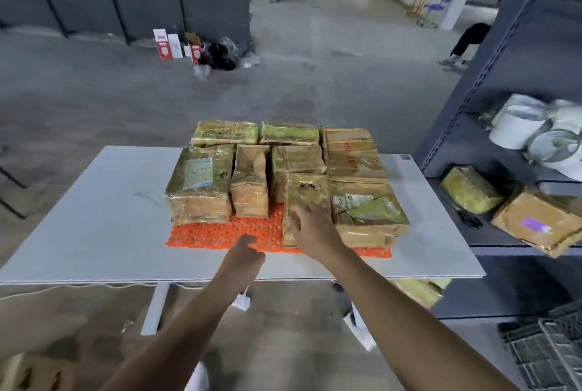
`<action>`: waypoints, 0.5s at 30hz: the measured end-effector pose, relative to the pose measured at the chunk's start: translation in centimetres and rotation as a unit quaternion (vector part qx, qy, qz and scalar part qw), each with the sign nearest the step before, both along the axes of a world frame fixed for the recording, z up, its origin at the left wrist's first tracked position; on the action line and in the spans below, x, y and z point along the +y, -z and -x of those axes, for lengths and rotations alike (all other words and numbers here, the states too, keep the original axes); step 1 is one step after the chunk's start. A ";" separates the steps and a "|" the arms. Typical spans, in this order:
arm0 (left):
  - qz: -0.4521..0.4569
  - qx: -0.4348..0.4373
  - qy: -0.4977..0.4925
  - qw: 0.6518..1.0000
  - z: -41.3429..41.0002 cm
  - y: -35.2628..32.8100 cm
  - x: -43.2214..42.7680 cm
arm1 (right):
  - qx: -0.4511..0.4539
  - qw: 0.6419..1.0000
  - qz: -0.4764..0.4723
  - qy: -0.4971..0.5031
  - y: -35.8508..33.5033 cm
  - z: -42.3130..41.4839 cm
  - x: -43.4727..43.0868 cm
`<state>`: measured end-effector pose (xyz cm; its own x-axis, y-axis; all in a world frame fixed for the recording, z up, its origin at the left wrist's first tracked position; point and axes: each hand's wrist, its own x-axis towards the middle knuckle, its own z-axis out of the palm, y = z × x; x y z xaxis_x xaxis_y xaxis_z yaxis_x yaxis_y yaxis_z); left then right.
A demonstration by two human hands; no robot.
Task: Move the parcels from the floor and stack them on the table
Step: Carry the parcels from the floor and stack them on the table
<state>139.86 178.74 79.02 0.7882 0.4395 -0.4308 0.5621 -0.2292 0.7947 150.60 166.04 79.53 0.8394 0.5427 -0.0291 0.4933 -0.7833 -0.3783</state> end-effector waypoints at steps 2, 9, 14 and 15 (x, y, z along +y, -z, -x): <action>-0.019 0.012 -0.007 1.000 1.9 -0.3 -0.6 | 0.016 1.000 -0.024 -0.012 -0.1 1.4 -0.4; -0.042 -0.018 -0.074 0.996 8.1 -0.6 -0.3 | 0.035 0.995 -0.047 -0.078 -1.1 6.6 0.5; -0.057 -0.048 -0.125 0.989 15.7 -0.7 1.8 | 0.041 0.990 -0.041 -0.131 -1.2 12.9 3.6; -0.060 -0.048 -0.139 0.987 17.7 -0.6 2.4 | 0.044 0.988 -0.042 -0.144 -1.2 14.6 4.6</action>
